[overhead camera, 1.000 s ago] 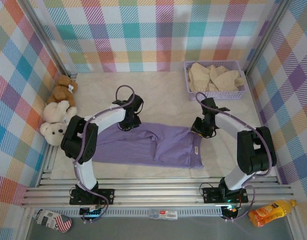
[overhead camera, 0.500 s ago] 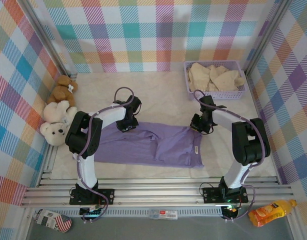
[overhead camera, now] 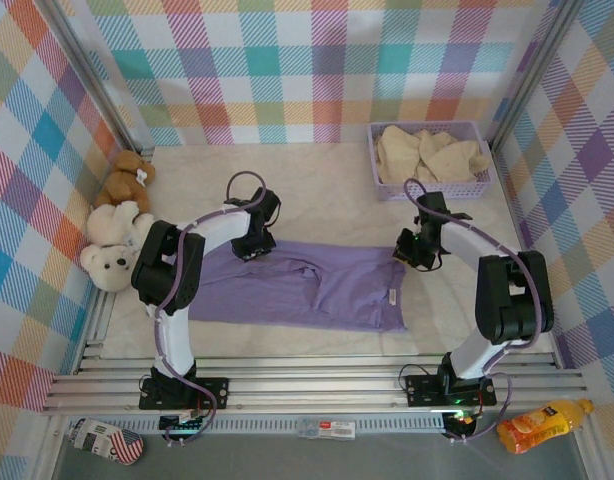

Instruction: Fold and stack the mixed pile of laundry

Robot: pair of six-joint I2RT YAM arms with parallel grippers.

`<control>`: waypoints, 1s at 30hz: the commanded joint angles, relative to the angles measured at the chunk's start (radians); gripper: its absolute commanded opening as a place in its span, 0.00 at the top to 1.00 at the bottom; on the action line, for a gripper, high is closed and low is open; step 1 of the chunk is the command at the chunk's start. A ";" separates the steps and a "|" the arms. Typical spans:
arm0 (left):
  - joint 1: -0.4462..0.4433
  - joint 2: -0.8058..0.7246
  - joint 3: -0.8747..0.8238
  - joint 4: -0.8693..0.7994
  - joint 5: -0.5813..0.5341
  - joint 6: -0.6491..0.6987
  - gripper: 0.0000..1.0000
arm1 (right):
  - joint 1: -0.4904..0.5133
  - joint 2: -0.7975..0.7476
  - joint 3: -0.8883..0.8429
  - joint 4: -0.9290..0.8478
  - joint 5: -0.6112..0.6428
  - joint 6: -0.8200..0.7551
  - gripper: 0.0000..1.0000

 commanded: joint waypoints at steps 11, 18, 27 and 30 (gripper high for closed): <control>0.028 -0.215 -0.047 -0.206 0.002 0.186 0.45 | 0.267 -0.030 0.124 -0.327 0.034 -0.082 0.60; 0.033 -0.178 -0.172 -0.139 -0.029 0.200 0.63 | 0.404 0.106 0.169 -0.310 0.012 -0.032 0.58; 0.030 -0.118 -0.225 -0.092 0.017 0.176 0.67 | 0.414 0.378 0.414 -0.322 0.123 -0.004 0.57; 0.022 -0.114 -0.252 -0.064 0.059 0.146 0.67 | 0.408 0.502 0.566 -0.316 0.225 -0.006 0.56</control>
